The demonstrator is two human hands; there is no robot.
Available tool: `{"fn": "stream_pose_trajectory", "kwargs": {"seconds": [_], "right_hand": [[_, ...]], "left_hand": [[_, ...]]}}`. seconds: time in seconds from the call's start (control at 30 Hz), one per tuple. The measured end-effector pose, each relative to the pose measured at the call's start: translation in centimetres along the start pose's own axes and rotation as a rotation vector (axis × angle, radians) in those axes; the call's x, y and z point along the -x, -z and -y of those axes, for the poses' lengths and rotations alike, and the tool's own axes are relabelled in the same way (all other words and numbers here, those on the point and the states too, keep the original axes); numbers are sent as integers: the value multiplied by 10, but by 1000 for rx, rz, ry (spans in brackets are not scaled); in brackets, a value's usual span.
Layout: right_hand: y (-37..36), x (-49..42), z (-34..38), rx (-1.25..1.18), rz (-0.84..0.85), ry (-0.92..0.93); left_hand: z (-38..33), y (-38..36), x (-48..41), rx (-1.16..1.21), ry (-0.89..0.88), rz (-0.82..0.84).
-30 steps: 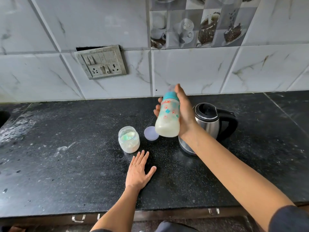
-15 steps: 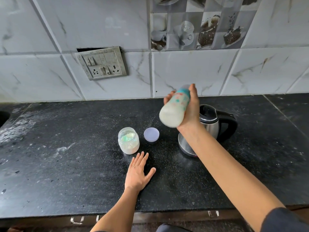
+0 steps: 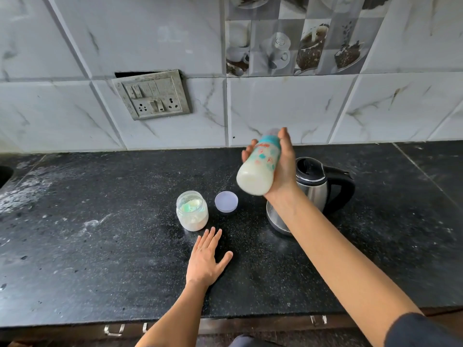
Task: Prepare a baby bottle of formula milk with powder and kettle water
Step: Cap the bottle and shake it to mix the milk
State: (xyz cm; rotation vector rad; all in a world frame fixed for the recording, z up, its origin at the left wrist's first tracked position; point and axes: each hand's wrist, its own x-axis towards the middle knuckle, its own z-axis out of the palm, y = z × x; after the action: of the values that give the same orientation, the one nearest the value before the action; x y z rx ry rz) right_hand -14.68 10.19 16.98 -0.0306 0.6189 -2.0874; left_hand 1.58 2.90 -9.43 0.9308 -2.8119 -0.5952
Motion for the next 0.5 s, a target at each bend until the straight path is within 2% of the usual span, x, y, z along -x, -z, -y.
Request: {"fn": "stream_pose_trajectory", "kwargs": {"seconds": [0.07, 0.17, 0.2, 0.3, 0.33, 0.43, 0.5], "right_hand": [[1, 0, 0, -7, -19, 15], [6, 9, -13, 169, 3, -36], [4, 9, -12, 161, -3, -19], [0, 0, 2, -77, -47, 84], [-1, 0, 3, -89, -50, 82], [4, 9, -9, 117, 3, -49], [2, 10, -10, 160, 11, -36]], "left_hand": [[0, 0, 1, -7, 3, -1], [1, 0, 1, -9, 4, -3], [1, 0, 1, -12, 3, -5], [-1, 0, 1, -14, -3, -2], [-1, 0, 1, -11, -1, -5], [0, 2, 2, -6, 3, 4], [1, 2, 1, -7, 0, -1]]}}
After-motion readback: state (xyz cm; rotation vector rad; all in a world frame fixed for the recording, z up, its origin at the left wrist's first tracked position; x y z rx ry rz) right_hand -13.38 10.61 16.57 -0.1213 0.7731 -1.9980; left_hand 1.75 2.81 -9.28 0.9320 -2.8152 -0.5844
